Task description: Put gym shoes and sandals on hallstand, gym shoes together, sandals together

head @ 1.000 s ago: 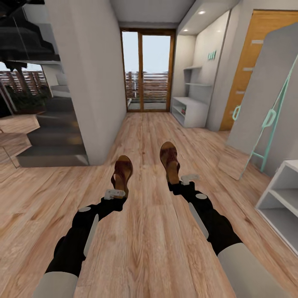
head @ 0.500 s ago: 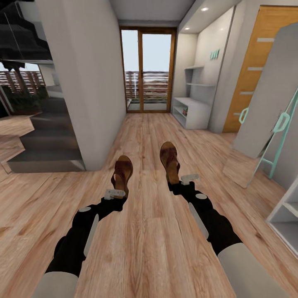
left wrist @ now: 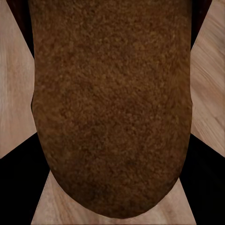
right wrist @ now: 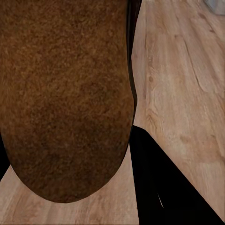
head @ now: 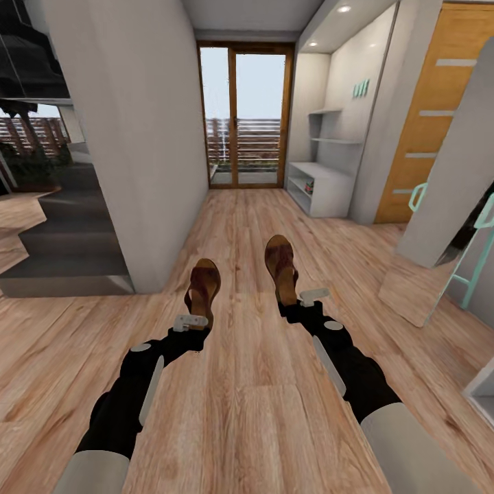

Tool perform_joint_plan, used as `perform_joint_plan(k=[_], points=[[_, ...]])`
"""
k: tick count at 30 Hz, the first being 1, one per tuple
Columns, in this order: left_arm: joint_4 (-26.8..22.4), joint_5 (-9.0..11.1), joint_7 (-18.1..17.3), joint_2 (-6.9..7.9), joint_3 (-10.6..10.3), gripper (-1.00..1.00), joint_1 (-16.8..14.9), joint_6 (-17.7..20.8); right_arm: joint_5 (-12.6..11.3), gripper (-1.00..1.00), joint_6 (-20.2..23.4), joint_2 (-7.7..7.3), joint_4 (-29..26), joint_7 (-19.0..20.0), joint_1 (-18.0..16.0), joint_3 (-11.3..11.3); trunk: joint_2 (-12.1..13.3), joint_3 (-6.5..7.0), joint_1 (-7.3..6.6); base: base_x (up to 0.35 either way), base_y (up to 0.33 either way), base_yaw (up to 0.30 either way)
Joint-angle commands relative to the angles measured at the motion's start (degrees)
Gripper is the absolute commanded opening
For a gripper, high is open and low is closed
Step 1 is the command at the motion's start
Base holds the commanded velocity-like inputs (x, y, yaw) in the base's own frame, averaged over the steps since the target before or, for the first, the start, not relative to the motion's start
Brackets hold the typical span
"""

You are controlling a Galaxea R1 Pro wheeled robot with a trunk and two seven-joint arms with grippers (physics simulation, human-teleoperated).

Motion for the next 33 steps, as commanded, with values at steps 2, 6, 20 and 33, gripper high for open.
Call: perform_joint_plan(k=[2,6,20,33], points=[[0.0,-0.5,-0.6,-0.08,0.2,-1.00,0.0,0.2,-0.7,-1.00,0.3,-0.02,-0.1,-0.4,0.0,0.1,0.0,-0.06,0.02,0.344,0.000,0.081],[0.0,-0.5,-0.6,-0.08,0.2,-1.00,0.0,0.2,-0.7,-1.00,0.3,-0.02,-0.1,-0.4,0.0,0.1,0.0,-0.06,0.02,0.344,0.000,0.237],[0.3,-0.5,-0.6,-0.08,0.2,-1.00,0.0,0.2,-0.8,-1.00,0.3,-0.02,-0.1,-0.4,0.0,0.0,0.0,-0.06,0.02,0.344,0.000,0.083],[0.3,-0.5,-0.6,-0.08,0.2,-1.00,0.0,0.2,-0.8,-1.00,0.4,-0.02,-0.1,-0.4,0.0,0.0,0.0,-0.06,0.02,0.344,0.000,0.000]])
